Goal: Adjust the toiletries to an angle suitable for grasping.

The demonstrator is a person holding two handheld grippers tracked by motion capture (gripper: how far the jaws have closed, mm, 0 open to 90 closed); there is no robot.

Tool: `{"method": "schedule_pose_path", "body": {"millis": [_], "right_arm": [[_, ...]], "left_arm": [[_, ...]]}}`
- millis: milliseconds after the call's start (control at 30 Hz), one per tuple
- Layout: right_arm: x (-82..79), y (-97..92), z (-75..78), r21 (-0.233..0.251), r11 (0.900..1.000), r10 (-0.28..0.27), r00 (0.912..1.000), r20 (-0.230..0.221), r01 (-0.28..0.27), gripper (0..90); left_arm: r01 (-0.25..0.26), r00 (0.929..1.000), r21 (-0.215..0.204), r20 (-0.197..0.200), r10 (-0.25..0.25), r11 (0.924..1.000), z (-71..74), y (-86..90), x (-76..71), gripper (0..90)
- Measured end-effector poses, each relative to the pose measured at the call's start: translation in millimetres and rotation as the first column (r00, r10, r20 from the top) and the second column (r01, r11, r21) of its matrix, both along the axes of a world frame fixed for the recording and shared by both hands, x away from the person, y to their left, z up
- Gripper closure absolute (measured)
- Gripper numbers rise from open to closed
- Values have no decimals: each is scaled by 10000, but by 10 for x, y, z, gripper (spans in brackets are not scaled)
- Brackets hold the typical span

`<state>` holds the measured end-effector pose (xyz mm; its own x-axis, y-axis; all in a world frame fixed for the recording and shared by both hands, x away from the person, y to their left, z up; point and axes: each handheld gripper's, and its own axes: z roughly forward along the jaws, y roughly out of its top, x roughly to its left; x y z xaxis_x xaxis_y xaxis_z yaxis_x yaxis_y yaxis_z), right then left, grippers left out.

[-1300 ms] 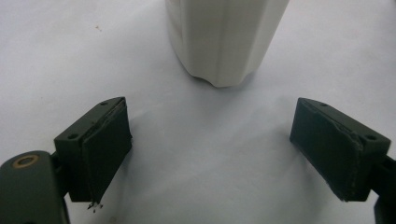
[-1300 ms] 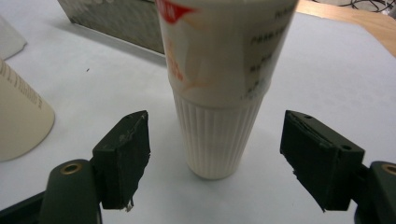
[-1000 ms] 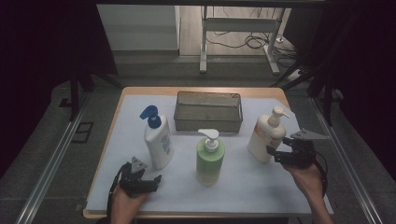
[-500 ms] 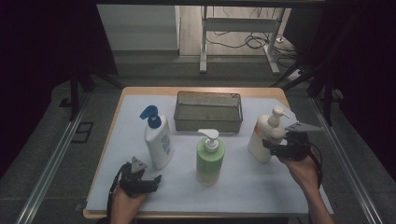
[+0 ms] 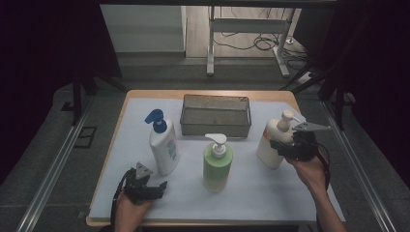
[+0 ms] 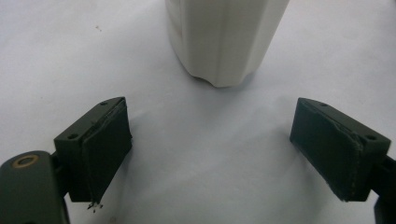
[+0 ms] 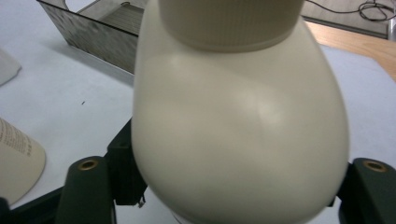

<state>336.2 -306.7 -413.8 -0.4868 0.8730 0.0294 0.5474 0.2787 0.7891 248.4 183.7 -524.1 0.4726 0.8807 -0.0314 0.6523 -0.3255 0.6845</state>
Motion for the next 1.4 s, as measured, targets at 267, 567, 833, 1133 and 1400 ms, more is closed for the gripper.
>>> {"method": "schedule_pose_path", "body": {"millis": [267,567,833,1133,1400], "right_arm": [[-28,13,10,-93,9999,95,9999,117,-94,365],[-65,56,82,-304,9995,44,9998,219,-38,371],[-103,87,206,-168,9998,112,9995,292,-107,372],[-85,168,318,-22,9997,258,9989,402,-257,372],[-36,261,428,123,9990,434,9983,400,-439,373]], "left_arm": [[0,10000,0,-1,0,10000,0,0,1,120],[0,10000,-2,-6,0,10000,0,0,1,120],[1,10000,-3,-7,-1,10000,0,0,1,120],[-1,10000,-3,-7,1,10000,0,0,1,120],[-1,10000,-2,-5,1,10000,0,0,1,120]]}}
